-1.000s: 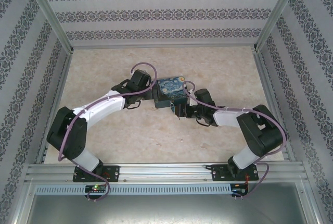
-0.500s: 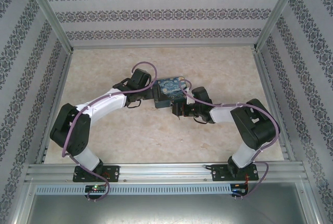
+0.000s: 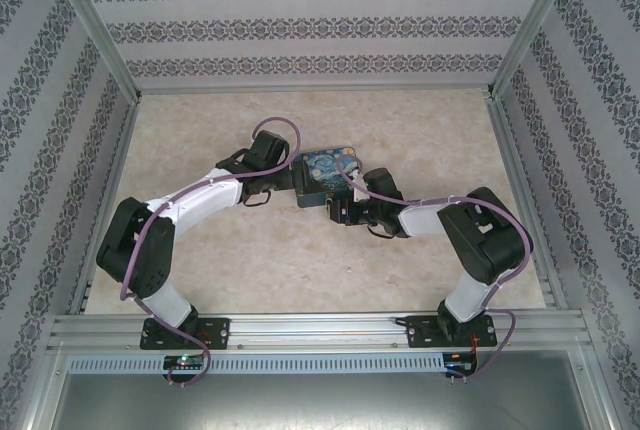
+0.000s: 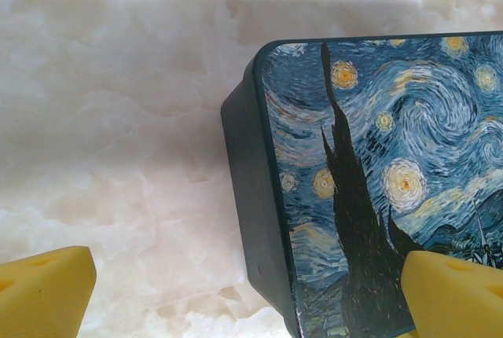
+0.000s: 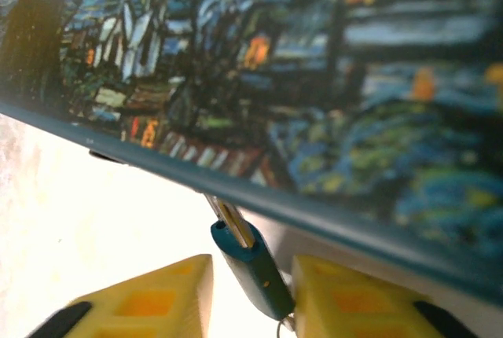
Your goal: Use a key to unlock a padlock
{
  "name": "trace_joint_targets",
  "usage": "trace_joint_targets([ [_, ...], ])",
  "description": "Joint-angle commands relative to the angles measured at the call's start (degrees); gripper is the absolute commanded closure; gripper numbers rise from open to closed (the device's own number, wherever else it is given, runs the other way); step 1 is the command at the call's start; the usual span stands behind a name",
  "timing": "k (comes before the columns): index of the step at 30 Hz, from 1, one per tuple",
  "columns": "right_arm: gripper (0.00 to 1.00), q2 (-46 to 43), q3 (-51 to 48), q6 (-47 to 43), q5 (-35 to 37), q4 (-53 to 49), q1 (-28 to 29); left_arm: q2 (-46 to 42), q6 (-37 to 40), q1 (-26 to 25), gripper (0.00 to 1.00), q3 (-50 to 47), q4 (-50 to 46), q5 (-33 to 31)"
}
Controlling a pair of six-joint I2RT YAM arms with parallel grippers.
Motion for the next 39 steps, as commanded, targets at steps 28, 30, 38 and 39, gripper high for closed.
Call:
trace_joint_targets([
  [28, 1.00, -3.09, -5.56, 12.06, 0.77, 4.16, -1.33, 3.95, 8.22, -3.94, 0.00, 5.36, -5.82, -11.61],
  [30, 1.00, -3.00, -5.82, 13.28, 0.96, 4.43, -1.35, 4.75, 8.90, -4.85, 0.00, 6.05, -6.31, -13.21],
  [38, 1.00, -2.15, -7.53, 20.43, 1.75, 7.97, -1.37, 6.74, 8.50, -7.44, 0.00, 5.39, -6.61, -16.85],
  [39, 1.00, -2.02, -7.95, 21.61, 1.81, 8.78, -1.37, 6.90, 8.38, -7.69, 0.00, 5.13, -6.58, -17.21],
])
